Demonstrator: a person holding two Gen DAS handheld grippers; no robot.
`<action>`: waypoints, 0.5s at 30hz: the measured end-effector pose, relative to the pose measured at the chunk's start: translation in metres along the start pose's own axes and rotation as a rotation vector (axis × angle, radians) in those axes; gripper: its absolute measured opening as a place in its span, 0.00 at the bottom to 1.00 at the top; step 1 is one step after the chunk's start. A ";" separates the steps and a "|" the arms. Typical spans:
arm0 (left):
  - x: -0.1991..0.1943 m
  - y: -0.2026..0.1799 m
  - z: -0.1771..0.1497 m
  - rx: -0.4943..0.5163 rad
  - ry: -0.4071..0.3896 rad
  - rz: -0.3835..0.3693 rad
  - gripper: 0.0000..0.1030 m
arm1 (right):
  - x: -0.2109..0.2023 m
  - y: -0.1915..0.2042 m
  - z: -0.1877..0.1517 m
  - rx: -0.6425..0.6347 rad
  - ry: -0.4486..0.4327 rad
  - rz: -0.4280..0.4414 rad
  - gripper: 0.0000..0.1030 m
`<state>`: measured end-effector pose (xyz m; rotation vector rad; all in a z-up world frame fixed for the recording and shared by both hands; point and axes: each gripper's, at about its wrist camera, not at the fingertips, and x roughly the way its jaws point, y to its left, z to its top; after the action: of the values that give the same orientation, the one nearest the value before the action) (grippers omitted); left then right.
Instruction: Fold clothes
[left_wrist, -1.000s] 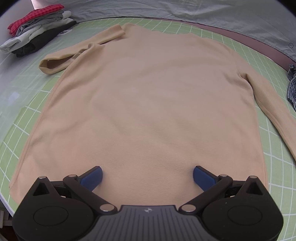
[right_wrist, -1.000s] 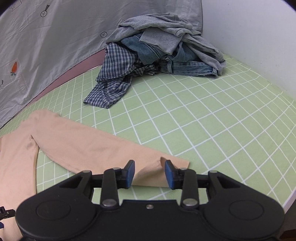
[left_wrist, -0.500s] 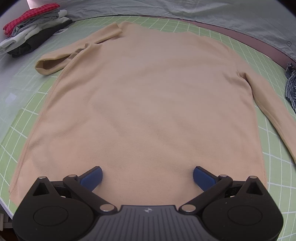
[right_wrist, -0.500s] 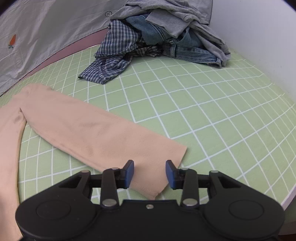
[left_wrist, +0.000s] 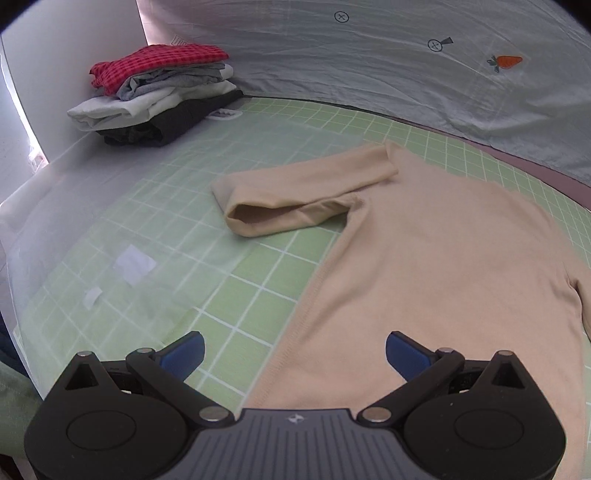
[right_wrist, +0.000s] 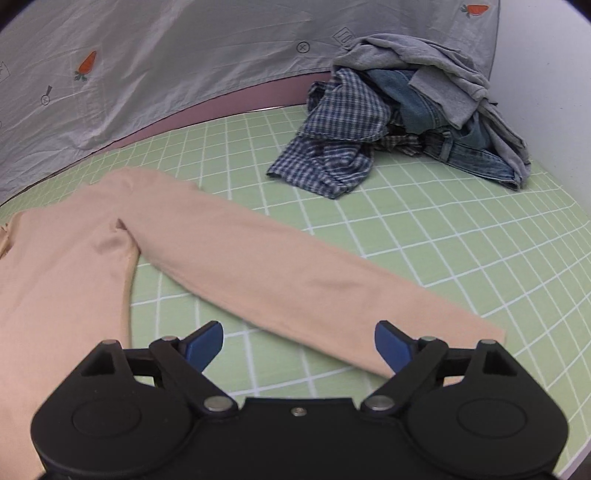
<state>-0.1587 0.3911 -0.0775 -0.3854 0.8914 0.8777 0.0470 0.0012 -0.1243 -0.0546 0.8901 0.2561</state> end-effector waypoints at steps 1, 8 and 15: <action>0.005 0.009 0.007 0.004 -0.011 0.006 1.00 | 0.000 0.013 -0.004 0.004 -0.001 0.015 0.90; 0.059 0.059 0.049 0.050 -0.009 0.021 0.99 | 0.012 0.105 -0.037 -0.069 0.001 0.039 1.00; 0.104 0.071 0.075 0.105 0.012 0.003 0.99 | 0.021 0.131 -0.058 0.002 -0.003 -0.049 1.00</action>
<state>-0.1430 0.5322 -0.1135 -0.2987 0.9453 0.8281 -0.0166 0.1233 -0.1697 -0.0742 0.8852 0.2092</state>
